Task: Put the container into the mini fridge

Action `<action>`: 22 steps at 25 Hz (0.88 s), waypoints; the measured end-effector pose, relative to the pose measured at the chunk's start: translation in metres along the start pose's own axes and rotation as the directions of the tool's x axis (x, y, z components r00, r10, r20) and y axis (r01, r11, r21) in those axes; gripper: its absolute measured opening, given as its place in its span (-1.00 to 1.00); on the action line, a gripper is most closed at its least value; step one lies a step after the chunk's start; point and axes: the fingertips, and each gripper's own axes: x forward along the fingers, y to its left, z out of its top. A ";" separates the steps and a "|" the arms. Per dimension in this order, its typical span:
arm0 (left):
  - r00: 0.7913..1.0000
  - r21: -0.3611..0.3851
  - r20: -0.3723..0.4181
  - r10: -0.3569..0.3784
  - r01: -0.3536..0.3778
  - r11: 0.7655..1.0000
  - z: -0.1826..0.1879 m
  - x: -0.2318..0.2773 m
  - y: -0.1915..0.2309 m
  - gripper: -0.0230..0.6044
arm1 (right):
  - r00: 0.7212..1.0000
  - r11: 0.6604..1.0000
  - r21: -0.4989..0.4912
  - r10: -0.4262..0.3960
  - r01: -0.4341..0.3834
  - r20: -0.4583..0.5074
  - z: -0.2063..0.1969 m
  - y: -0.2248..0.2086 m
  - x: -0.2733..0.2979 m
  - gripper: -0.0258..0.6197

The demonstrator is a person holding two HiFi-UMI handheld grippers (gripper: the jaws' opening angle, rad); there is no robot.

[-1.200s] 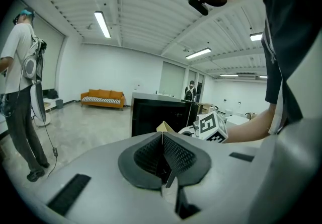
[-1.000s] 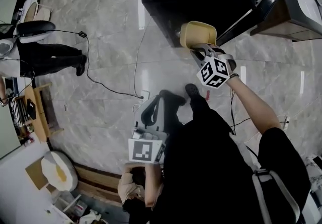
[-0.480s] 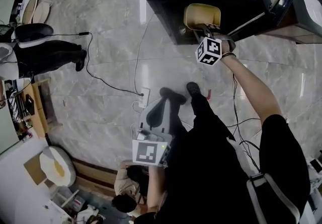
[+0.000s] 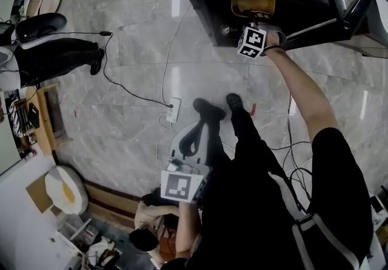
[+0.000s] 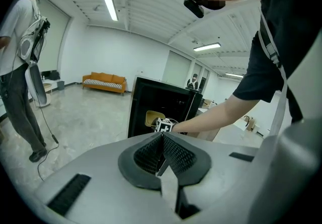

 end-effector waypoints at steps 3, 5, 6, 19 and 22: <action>1.000 -0.011 -0.003 -0.014 0.014 1.000 -0.004 0.005 -0.005 -0.82 | 0.999 1.000 -0.007 -0.021 0.021 -0.031 -0.008 -0.002 0.015 -0.85; 0.999 -0.008 -0.005 -0.033 0.033 0.999 -0.008 0.010 -0.012 -0.82 | 0.999 1.000 -0.012 -0.023 0.022 -0.045 -0.012 -0.003 0.026 -0.85; 0.999 -0.004 -0.005 -0.045 0.045 0.999 -0.009 0.014 -0.016 -0.82 | 0.998 1.000 -0.013 -0.017 0.017 -0.053 -0.014 -0.003 0.031 -0.85; 0.999 -0.048 -0.034 -0.018 0.016 0.999 -0.021 0.021 -0.016 -0.82 | 0.993 0.995 -0.098 0.000 -0.012 -0.117 -0.027 0.003 0.071 -0.85; 0.999 -0.052 -0.042 -0.004 0.002 0.999 -0.020 0.014 -0.010 -0.82 | 0.992 0.997 -0.080 -0.001 -0.009 -0.128 -0.027 -0.001 0.070 -0.85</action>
